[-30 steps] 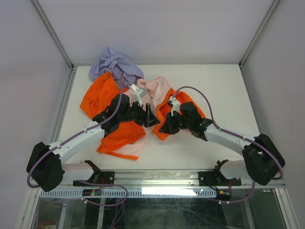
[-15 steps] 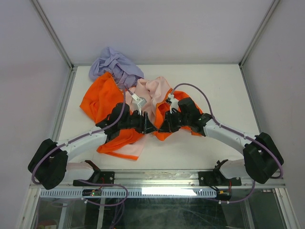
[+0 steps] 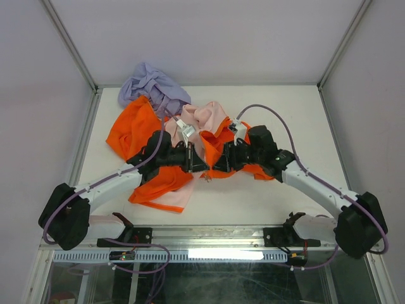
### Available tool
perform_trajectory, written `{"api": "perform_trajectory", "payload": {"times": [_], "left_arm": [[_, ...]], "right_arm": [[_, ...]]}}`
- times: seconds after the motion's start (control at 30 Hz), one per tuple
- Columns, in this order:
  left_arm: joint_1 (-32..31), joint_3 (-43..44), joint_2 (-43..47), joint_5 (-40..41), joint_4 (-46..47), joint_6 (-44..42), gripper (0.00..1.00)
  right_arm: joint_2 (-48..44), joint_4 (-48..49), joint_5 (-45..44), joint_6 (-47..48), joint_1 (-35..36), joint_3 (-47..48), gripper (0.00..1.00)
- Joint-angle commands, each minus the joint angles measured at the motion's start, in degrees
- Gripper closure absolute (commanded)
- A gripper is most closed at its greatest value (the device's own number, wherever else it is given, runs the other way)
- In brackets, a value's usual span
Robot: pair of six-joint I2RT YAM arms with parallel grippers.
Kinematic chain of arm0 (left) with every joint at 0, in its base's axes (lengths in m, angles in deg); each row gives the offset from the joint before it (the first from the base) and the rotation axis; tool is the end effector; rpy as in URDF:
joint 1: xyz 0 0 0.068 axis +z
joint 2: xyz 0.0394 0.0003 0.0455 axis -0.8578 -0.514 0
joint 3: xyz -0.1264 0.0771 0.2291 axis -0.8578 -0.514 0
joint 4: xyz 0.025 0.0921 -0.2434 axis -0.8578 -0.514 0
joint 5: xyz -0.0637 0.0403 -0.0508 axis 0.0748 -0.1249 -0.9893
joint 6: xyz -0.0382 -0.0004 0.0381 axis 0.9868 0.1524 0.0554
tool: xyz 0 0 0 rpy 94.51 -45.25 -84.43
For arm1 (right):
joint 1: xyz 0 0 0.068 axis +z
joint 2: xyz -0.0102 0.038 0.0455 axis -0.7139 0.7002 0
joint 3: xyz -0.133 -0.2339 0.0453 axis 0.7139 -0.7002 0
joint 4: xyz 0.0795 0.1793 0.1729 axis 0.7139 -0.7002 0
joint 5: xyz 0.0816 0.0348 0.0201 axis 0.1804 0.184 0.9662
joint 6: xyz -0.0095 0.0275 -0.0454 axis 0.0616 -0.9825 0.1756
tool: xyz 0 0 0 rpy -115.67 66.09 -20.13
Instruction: Zip up the jacket
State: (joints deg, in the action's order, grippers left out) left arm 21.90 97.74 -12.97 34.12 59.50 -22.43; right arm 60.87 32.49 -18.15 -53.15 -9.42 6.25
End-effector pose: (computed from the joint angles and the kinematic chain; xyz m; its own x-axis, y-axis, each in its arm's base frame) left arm 0.2049 -0.1801 0.2304 -0.7642 0.0566 -0.6425 0.5918 0.4576 -0.6636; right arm 0.2033 0.1697 0.2497 -0.7439 -0.1667 -0.6472 -0.6072 0.5732 0.5503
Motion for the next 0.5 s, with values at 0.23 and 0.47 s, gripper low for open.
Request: {"api": "perform_trajectory", "payload": {"times": [0.23,0.47], "left_arm": [[8.11,8.61,2.84,-17.86,0.37,6.69,1.00],[8.21,10.33,2.30,-18.49,-1.07,6.40,1.00]], "right_arm": [[-17.76,6.55,-2.40,3.69,-1.41,-2.87,0.30],[-14.77,10.02,1.12,0.27,-0.81,-2.52,0.26]]}}
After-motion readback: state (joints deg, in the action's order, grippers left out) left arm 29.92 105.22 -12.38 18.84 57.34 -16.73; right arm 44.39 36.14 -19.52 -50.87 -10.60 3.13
